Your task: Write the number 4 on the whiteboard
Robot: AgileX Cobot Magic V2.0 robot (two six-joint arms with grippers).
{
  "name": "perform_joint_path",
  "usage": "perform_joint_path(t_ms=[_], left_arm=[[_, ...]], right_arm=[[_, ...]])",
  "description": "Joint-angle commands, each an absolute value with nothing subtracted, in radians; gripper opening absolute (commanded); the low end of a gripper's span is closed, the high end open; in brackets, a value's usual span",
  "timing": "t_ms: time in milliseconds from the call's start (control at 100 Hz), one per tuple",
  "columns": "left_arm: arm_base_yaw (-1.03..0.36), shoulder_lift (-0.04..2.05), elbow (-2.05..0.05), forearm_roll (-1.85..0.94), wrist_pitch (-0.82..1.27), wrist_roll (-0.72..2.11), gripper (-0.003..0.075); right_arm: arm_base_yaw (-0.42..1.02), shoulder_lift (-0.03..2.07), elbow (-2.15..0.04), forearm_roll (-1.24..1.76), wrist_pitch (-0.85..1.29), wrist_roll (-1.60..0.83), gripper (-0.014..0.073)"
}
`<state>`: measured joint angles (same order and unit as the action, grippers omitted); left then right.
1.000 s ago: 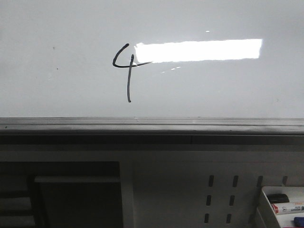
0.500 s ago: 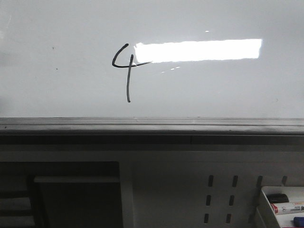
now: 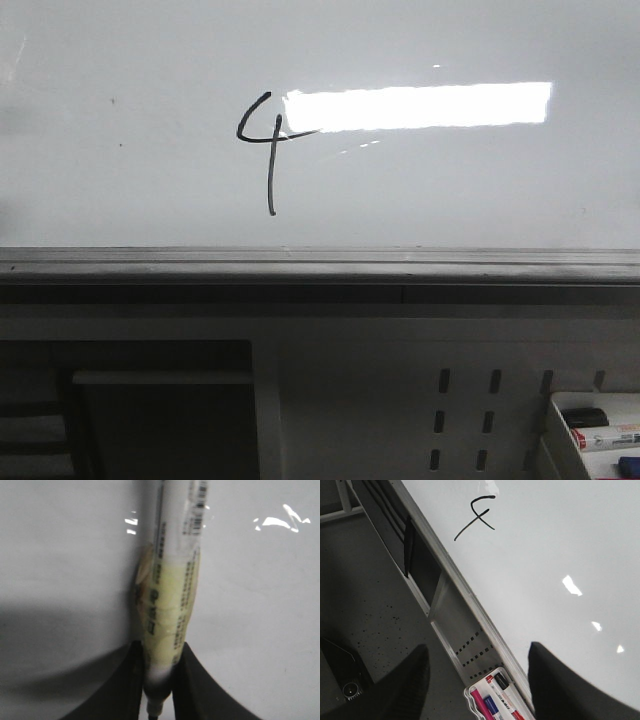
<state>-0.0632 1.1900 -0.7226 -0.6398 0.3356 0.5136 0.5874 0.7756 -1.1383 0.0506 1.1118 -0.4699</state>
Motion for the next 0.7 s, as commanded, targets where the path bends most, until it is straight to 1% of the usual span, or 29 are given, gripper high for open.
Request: perform_joint_path(t_ms=[0,220,270,340,360,370,440,460,560,630,690], left_arm=[[-0.061,1.18,-0.755,-0.662,0.321,0.515,-0.0018],[-0.061,1.18,-0.755,-0.662,0.343,0.537,-0.0018],[-0.061,1.18,-0.755,-0.662,0.343,0.537,0.0],[-0.061,1.18,-0.755,-0.662,0.343,0.537,0.0062],[-0.061,1.18,-0.755,-0.662,0.343,0.537,0.0097],[-0.061,1.18,-0.755,-0.662,0.343,0.537,0.0097],[-0.061,1.18,-0.755,-0.662,0.343,0.537,0.0189],[-0.061,1.18,-0.755,-0.662,0.343,0.537,0.0225],[-0.061,1.18,-0.755,-0.66,0.343,0.537,0.0328],[-0.061,1.18,-0.755,-0.65,0.343,0.537,0.0375],[-0.061,1.178,-0.756,-0.637,0.34,0.537,0.0389]], right_arm=[[0.584,0.775,-1.159,0.047,1.045,-0.469,0.0384],[0.584,0.775,-1.159,0.047,1.045,-0.469,0.0384],[0.584,0.775,-1.159,0.047,1.045,-0.469,0.0384],[0.584,0.775,-1.159,0.047,1.045,-0.469,0.0384],[0.584,0.775,-1.159,0.047,1.045,-0.469,0.0384],[0.584,0.775,-1.159,0.047,1.045,-0.469,0.0384],[0.584,0.775,-1.159,0.047,1.045,-0.469,0.0384],[0.584,0.775,-1.159,0.047,1.045,-0.469,0.0384],[0.584,0.775,-1.159,0.047,1.043,-0.469,0.0384],[0.584,0.775,-1.159,0.047,1.043,-0.469,0.0384],[0.584,0.775,-1.159,0.047,1.043,-0.469,0.0384]])
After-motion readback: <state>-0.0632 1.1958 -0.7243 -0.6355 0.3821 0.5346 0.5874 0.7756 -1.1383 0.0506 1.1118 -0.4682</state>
